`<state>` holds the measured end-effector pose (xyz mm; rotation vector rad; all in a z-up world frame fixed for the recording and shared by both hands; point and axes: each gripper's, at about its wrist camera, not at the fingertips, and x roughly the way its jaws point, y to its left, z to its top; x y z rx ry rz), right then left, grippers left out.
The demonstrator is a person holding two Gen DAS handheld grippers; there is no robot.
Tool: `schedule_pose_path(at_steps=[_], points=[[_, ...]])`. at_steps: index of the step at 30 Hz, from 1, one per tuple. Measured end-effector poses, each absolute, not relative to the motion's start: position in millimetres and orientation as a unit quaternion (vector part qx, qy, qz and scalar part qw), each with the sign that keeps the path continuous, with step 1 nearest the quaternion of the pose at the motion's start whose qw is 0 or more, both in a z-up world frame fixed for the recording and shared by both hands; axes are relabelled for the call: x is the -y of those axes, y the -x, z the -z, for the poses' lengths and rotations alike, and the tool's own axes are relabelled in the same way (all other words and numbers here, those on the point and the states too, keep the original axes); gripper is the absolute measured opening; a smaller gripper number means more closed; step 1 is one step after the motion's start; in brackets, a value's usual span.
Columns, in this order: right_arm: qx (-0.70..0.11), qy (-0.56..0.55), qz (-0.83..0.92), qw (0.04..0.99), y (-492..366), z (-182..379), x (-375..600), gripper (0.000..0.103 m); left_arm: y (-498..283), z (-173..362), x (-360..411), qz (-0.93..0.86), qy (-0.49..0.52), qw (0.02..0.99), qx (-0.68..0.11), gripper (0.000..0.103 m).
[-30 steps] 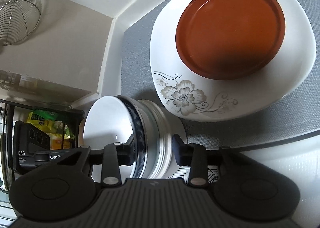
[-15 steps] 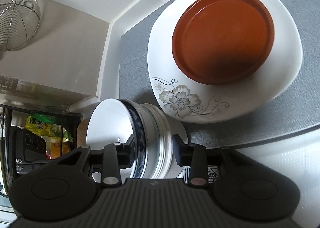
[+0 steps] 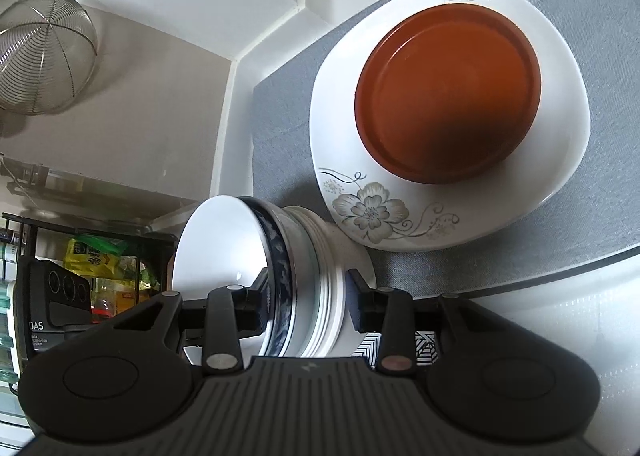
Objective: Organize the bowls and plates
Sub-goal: 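Carry the bowl stack with both grippers over the brown plate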
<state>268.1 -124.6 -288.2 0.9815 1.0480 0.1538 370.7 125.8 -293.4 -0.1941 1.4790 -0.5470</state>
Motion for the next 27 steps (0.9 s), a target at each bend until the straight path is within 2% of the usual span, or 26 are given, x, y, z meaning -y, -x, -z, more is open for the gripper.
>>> schedule_pose_path(at_steps=[16,27], points=[[-0.452,-0.46,-0.069,0.761,-251.3,255.1,144.6,0.042,-366.2,250.4,-107.8,0.253,0.062,0.718,-0.645,0.044],[-0.428,-0.457,-0.049,0.778,-249.5,237.4,186.2,0.042,-375.8,234.9,-57.9,0.268,0.039,0.726,-0.632,0.045]])
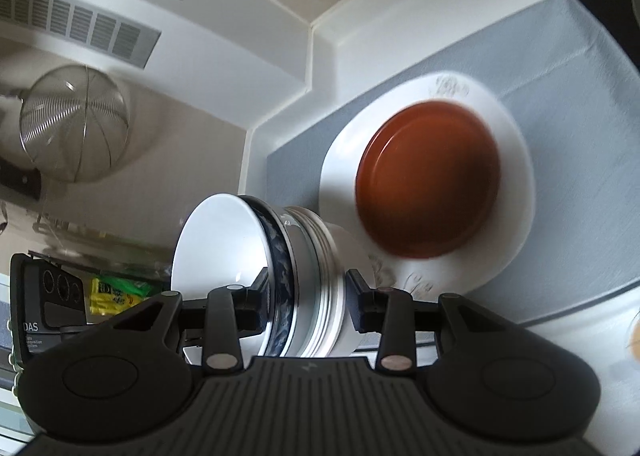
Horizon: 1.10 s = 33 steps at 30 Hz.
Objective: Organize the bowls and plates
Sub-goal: 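Carry the bowl stack with both grippers over the brown plate, then lower the bowl stack onto the brown plate and open both grippers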
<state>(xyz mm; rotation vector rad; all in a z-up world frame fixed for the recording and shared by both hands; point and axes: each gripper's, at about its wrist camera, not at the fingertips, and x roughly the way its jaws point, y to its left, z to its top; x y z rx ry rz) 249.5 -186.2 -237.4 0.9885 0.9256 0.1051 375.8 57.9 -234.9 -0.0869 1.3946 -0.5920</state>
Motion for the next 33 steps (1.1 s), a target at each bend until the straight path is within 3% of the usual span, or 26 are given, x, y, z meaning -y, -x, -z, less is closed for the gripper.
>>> schedule_pose_path(at_steps=[11,33], points=[[-0.408,-0.451,-0.032,0.793,-261.4,240.7,239.2,0.042,-399.1,240.2,-0.3,0.287,0.026,0.722,-0.629,0.045],[-0.4,-0.461,-0.006,0.792,-307.0,281.1,270.4,0.042,-445.7,271.4,23.5,0.272,0.031,0.738,-0.617,0.045]])
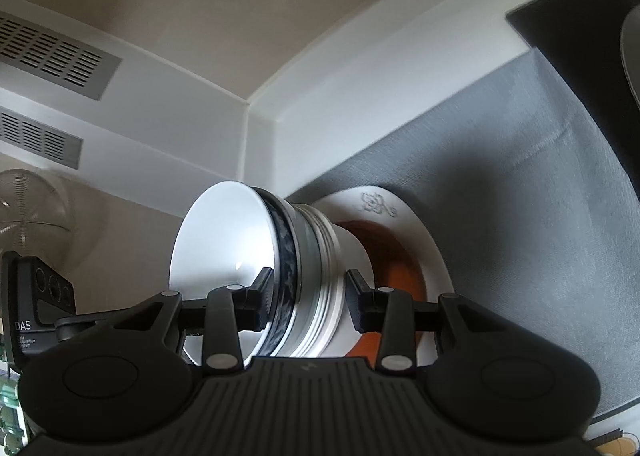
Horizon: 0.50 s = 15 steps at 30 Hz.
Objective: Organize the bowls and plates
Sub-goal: 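Lower the bowl stack onto the brown plate and open both grippers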
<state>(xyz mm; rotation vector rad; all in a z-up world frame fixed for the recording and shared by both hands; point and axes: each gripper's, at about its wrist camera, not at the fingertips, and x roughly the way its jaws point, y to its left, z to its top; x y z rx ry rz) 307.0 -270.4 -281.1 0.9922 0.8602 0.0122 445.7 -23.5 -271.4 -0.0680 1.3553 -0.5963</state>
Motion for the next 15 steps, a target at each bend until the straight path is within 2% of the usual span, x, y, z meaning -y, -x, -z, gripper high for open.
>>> schedule_pose_path(at_steps=[8,15], points=[[-0.409,-0.458,0.007,0.789,-304.0,297.1,266.9,0.042,-447.9,291.6,17.1,0.272,0.041,0.73,-0.626,0.045],[-0.415,-0.447,0.002,0.793,-304.5,303.1,266.4,0.041,-439.6,293.2,30.8,0.282,0.026,0.745,-0.604,0.045]])
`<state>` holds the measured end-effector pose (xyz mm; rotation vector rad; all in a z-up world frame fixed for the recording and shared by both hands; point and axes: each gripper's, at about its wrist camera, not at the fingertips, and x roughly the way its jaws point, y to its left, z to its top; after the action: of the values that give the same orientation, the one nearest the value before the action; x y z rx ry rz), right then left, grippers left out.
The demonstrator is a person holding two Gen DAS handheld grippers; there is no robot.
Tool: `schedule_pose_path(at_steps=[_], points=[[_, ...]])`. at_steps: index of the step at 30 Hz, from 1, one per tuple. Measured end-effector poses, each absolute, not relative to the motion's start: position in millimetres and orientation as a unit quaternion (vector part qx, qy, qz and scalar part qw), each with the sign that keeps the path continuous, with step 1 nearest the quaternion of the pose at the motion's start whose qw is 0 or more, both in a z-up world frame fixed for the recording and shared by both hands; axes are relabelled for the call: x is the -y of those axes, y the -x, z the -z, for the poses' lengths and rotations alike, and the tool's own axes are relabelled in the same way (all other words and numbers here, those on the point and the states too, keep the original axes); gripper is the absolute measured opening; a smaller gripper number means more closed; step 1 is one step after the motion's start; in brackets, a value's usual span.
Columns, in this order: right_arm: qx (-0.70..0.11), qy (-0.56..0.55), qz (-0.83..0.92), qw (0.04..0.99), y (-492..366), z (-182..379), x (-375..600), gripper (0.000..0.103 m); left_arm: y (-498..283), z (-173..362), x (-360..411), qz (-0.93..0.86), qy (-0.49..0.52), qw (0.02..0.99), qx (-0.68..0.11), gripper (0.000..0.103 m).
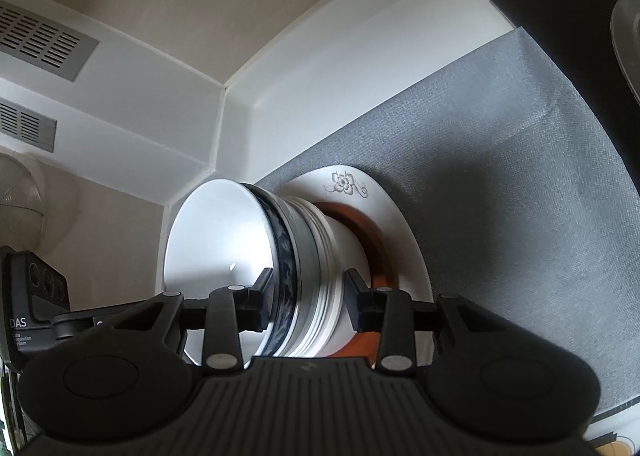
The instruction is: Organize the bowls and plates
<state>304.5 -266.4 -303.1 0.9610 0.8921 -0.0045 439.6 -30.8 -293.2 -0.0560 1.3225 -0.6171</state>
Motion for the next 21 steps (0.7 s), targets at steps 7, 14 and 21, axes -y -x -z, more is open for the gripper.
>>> schedule_pose_path(at_steps=[7,14,21], points=[[-0.398,-0.42,0.04,0.814,-287.9,279.5,263.9,0.047,-399.5,238.9,26.2,0.232,-0.044,0.838,-0.492,0.057],[-0.389,-0.27,0.074,0.878,-237.1,185.0,219.2,0.086,-301.1,122.6,14.2,0.214,-0.068,0.9,-0.375,0.103],[-0.405,-0.217,0.069,0.886,-159.8,106.6,180.1,0.095,-203.4,59.9,38.9,0.155,-0.114,0.89,-0.414,0.103]])
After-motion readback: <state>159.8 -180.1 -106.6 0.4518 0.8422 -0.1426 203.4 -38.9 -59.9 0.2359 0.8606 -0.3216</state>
